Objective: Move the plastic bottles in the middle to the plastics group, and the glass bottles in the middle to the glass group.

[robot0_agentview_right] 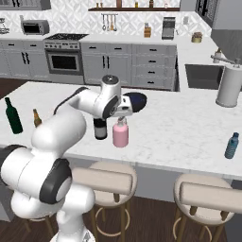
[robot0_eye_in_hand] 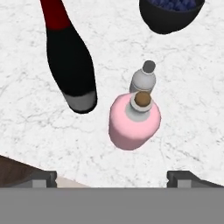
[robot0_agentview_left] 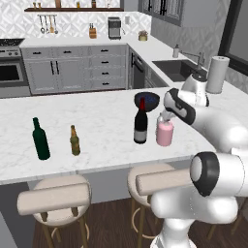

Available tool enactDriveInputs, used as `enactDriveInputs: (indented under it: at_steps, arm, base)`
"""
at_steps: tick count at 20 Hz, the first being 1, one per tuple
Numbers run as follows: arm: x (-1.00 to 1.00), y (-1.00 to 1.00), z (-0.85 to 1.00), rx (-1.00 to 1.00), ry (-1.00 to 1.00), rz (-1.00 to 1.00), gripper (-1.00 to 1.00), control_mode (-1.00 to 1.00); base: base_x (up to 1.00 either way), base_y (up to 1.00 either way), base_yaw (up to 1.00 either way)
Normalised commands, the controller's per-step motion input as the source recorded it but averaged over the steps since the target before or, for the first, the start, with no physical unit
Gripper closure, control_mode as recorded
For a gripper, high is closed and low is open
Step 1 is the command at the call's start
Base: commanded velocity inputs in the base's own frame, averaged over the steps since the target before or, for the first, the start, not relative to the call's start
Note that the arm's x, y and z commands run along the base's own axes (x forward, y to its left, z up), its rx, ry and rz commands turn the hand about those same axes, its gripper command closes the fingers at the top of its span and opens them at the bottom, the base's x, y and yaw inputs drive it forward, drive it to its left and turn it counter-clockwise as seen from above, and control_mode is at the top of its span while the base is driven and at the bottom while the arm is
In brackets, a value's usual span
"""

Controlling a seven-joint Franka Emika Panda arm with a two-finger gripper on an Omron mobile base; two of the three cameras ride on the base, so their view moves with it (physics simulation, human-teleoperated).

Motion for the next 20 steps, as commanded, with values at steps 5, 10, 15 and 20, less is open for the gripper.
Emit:
enactDriveInputs:
  at_steps: [5, 10, 15, 20]
  arm:
    - [0.37, 0.00, -0.24, 0.00, 0.00, 0.02, -1.00, -1.00]
    - [0.24, -0.12, -0.11, 0.00, 0.02, 0.01, -1.00, -1.00]
    - [0.17, -0.08, -0.10, 0.00, 0.04, 0.00, -1.00, -1.00]
    - [0.19, 0.00, -0.21, 0.00, 0.01, 0.00, -1.00, -1.00]
  base:
    - [0.00, 0.00, 0.00]
    - [0.00, 0.00, 0.00]
    - [0.00, 0.00, 0.00]
    - [0.00, 0.00, 0.00]
